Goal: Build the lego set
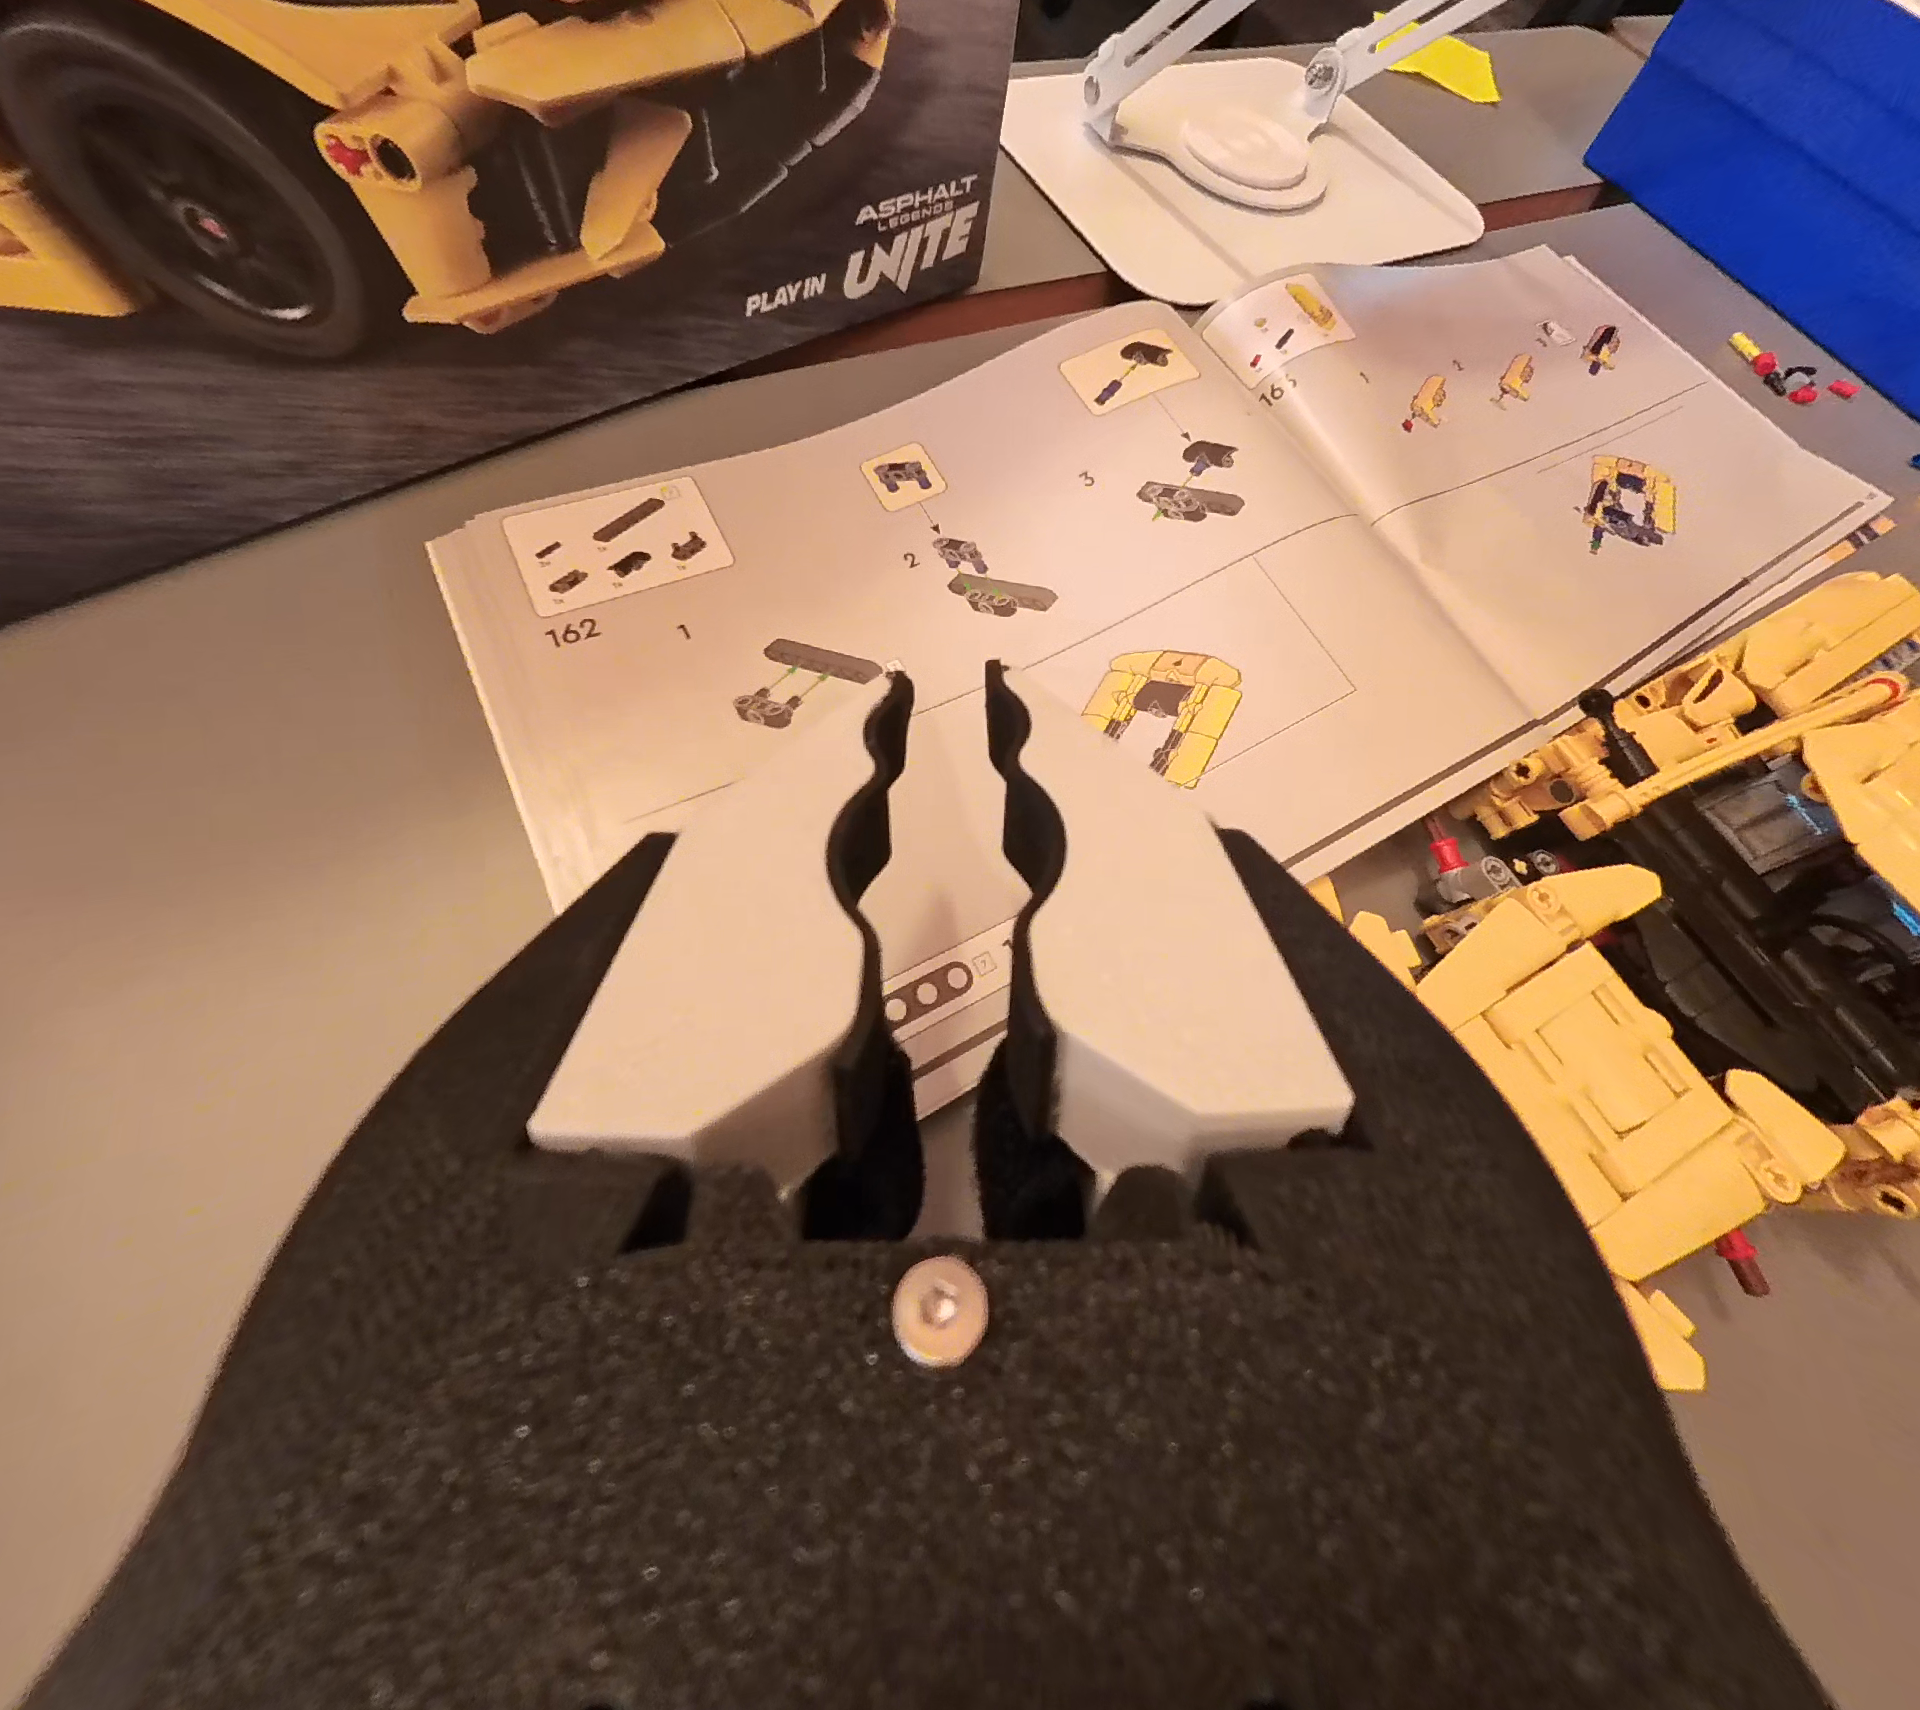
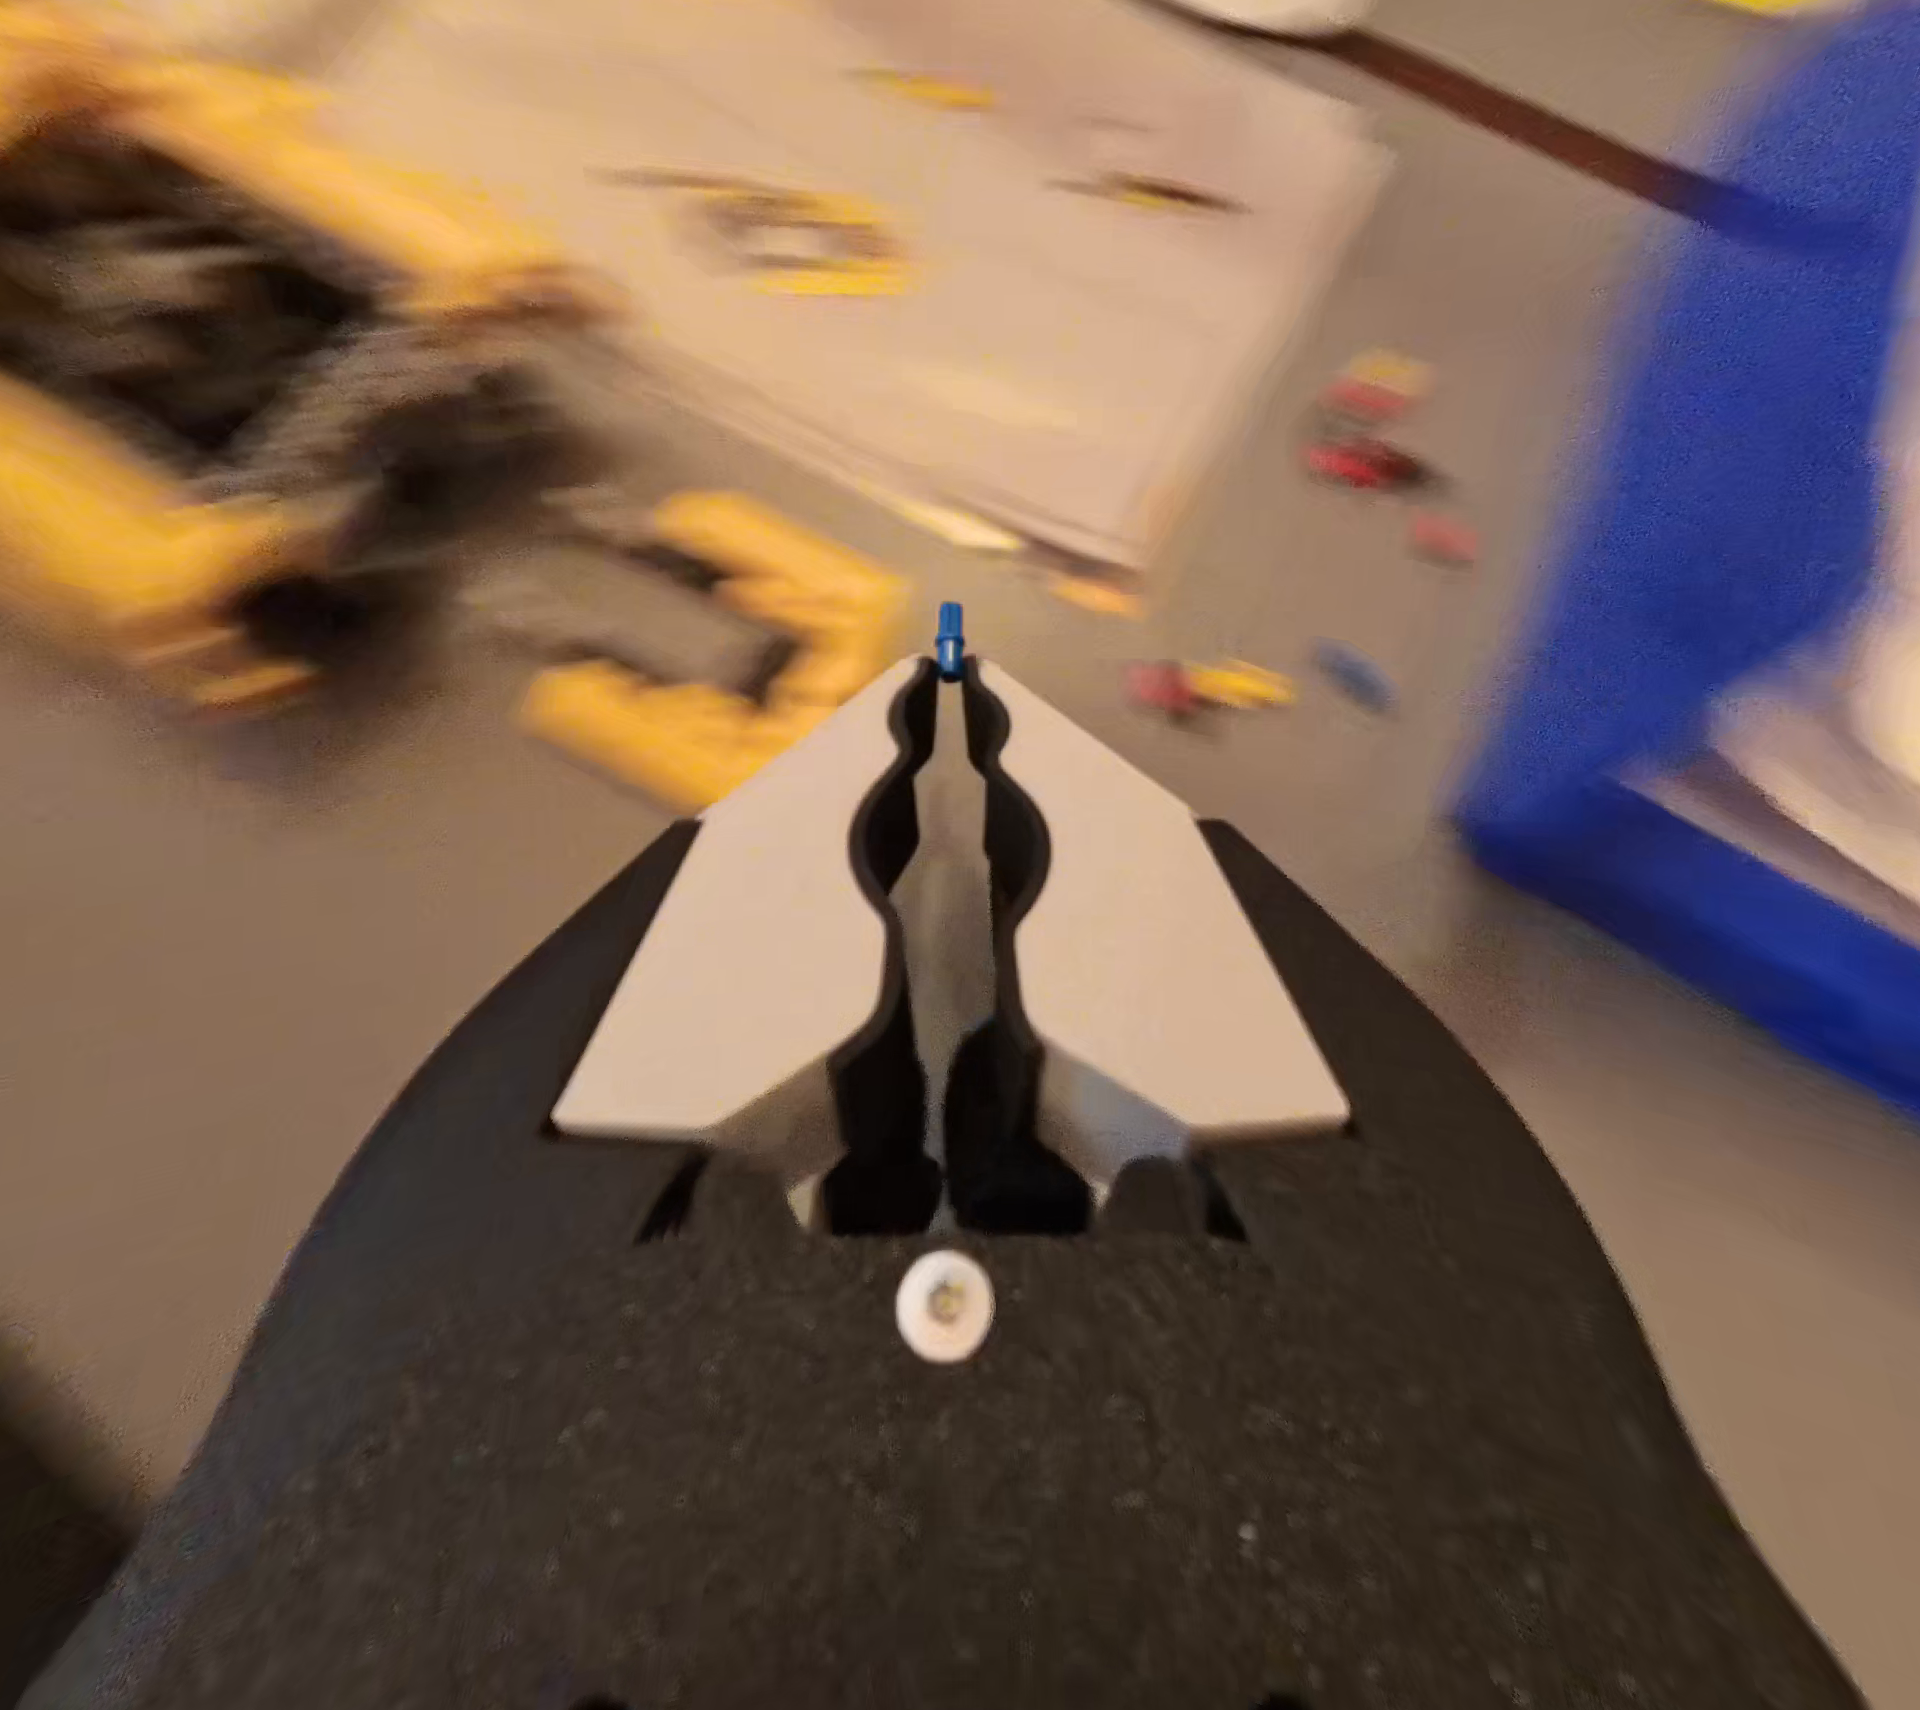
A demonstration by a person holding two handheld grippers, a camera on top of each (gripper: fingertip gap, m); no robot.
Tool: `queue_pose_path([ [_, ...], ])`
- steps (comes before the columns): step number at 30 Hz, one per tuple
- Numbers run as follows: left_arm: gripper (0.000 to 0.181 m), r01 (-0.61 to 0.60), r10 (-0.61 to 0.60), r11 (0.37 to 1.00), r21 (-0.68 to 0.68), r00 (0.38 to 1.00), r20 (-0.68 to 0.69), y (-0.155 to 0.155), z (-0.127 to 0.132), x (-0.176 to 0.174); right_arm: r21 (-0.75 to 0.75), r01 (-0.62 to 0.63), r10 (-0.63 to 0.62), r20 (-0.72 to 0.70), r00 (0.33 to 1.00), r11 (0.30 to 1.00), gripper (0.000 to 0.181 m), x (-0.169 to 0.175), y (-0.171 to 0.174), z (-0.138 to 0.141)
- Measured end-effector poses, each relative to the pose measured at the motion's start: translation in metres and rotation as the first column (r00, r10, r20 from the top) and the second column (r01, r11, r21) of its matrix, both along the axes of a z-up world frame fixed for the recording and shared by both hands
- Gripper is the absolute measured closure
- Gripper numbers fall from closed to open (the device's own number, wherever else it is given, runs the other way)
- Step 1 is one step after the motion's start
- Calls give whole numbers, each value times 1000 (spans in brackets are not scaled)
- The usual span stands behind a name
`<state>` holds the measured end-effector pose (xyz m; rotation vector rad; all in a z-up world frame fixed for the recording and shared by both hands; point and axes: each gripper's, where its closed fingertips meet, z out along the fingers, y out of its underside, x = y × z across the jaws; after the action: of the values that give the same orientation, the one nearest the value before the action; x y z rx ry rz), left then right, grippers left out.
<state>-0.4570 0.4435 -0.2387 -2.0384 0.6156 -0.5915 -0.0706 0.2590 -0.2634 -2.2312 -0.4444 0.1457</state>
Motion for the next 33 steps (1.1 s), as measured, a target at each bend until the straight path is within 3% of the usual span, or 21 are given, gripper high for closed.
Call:
queue_pose_path([
  [2,167,2,-2,1000,0,1000,-1,0,0,0,-24,-402,397,-123,910,915,177,-88,-45,7],
  [5,167,7,-7,1000,1,1000,-9,-1,-1,2,-86,-651,634,-164,756,754,177,-166,-104,-4],
  [8,168,7,-7,1000,-1,1000,-12,-1,-2,1,-152,-707,696,-126,707,691,177,-198,-125,-24],
  [11,167,4,-4,1000,6,1000,-1,-1,2,1,-188,-729,730,-73,679,659,176,-208,-131,-36],
  [17,167,11,-11,1000,8,1000,-2,-3,3,3,-164,-709,710,-61,701,686,166,-200,-126,-28],
  [20,167,11,-11,1000,9,1000,-2,-3,3,3,-70,-596,597,-20,802,800,165,-162,-88,-9],
  [22,167,10,-10,1000,10,1000,0,-3,4,3,23,-398,394,96,914,917,157,-108,-39,1],
  [24,168,10,-10,1000,10,1000,-1,-3,4,3,131,-134,110,177,978,982,151,-41,7,12],
  [27,167,13,-13,1000,8,1000,-2,-3,3,3,160,238,-274,277,921,958,149,49,43,4],
  [29,167,14,-14,1000,7,1000,-6,-3,2,3,88,386,-395,249,884,918,148,74,49,-13],
  [33,167,11,-11,1000,3,1000,1,-3,2,2,31,555,-552,163,818,831,150,91,48,-31],
])
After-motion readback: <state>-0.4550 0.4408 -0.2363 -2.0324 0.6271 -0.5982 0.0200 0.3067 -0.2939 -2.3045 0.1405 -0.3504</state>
